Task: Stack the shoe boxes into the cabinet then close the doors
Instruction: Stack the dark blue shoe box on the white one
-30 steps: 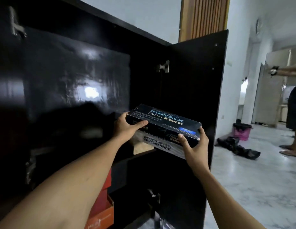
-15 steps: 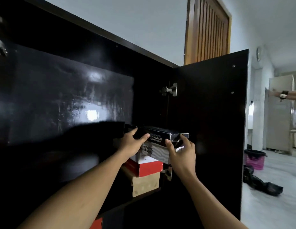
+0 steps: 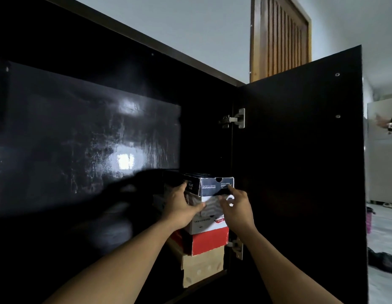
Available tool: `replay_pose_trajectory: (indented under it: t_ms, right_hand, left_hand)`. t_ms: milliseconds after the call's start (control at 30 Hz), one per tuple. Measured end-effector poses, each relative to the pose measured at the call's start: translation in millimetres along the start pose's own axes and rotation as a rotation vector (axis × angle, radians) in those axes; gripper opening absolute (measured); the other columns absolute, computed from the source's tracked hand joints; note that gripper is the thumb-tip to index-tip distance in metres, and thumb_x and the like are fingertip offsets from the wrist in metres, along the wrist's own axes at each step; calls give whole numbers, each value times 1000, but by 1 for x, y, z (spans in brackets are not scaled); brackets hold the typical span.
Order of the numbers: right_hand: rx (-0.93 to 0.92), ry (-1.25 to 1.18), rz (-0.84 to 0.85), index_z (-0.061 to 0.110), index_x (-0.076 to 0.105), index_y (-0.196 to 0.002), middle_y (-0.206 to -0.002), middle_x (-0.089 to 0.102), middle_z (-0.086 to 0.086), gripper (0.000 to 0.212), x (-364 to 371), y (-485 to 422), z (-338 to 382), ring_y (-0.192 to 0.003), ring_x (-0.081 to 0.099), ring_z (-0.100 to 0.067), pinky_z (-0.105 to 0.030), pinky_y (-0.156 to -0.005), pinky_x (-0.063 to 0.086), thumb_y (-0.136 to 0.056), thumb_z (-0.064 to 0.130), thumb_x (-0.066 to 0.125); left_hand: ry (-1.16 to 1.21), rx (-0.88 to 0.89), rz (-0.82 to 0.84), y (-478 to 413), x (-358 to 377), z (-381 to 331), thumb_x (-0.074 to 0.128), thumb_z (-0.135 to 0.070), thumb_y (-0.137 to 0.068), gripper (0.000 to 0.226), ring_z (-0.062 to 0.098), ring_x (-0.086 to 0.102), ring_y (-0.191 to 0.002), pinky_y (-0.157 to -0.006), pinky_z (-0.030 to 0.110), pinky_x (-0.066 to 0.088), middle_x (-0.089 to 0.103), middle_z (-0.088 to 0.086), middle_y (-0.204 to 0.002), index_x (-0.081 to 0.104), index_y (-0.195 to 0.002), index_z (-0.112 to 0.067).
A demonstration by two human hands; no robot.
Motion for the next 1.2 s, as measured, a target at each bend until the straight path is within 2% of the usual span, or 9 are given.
replay_pose_trajectory:
  t_ms: [200,367,467,633,767,833,933,1033,1200]
  right_hand:
    - [-30,39,110,12,41,-150,-157,34,-6,49,29,-20,-10,-135,46,-24,-30,-102,42,-103,24,48]
    - [20,51,200,8,42,-146,-146,48,-13,44,47,-25,-19,-112,56,-24,-31,-90,44,-106,26,40]
    - [58,42,206,9,43,-145,-144,49,-12,42,48,-31,-26,-119,56,-27,-30,-88,43,-104,17,40]
    - [96,20,234,15,42,-148,-110,61,-8,48,47,-35,-32,-51,49,2,-10,-43,35,-100,12,40]
    - [118,0,168,11,52,-141,-62,56,5,40,25,-27,-26,-36,46,-2,-21,-40,37,-101,13,46]
    - [121,-5,145,10,52,-140,-84,69,-6,39,10,-14,-16,-63,66,-18,-32,-59,53,-102,17,49]
    - [109,4,125,2,61,-123,-108,70,-20,29,-16,10,-3,-94,67,-34,-39,-81,56,-101,19,53]
    - [118,30,92,2,60,-126,-103,71,-11,32,-53,38,10,-83,65,-23,-26,-71,48,-100,18,54]
    - [184,139,63,22,48,-143,-116,62,-1,49,-125,101,11,-74,48,-3,-27,-74,51,-98,37,56]
  left_hand:
    - [-9,-29,-20,-26,8,20,82,-38,-77,96,25,51,-130,-108,41,45,48,5,-148,27,-155,-24]
    - [-28,-34,-66,-40,13,25,82,-36,-78,91,22,53,-128,-104,33,46,54,5,-142,33,-153,-21]
    - [-40,-33,-79,-44,14,24,83,-35,-77,88,22,54,-125,-100,28,45,56,5,-139,36,-150,-20]
    - [-43,-31,-40,-42,12,23,84,-35,-76,90,21,53,-126,-91,22,39,54,5,-140,35,-150,-18]
    - [-51,-29,6,-29,9,14,82,-42,-77,93,24,49,-131,-103,30,42,49,7,-146,33,-152,-18]
    - [-66,-18,21,-20,5,7,81,-44,-77,91,24,48,-131,-103,31,42,49,7,-146,35,-151,-17]
    - [-96,0,17,-2,-3,-8,80,-44,-78,86,25,50,-129,-104,34,44,51,8,-144,39,-149,-16]
    - [-87,19,14,24,-10,-27,80,-42,-79,80,24,52,-127,-103,35,46,52,6,-141,43,-145,-16]
    - [-49,28,104,93,3,-69,78,-49,-77,80,20,52,-125,-101,35,46,51,1,-140,45,-143,-19]
Point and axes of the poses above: each hand's wrist, its own y-axis away from the middle knuckle, its own x-axis out of the palm, z = x × y, the point moved 7 cm from there along -y, towards the middle knuckle
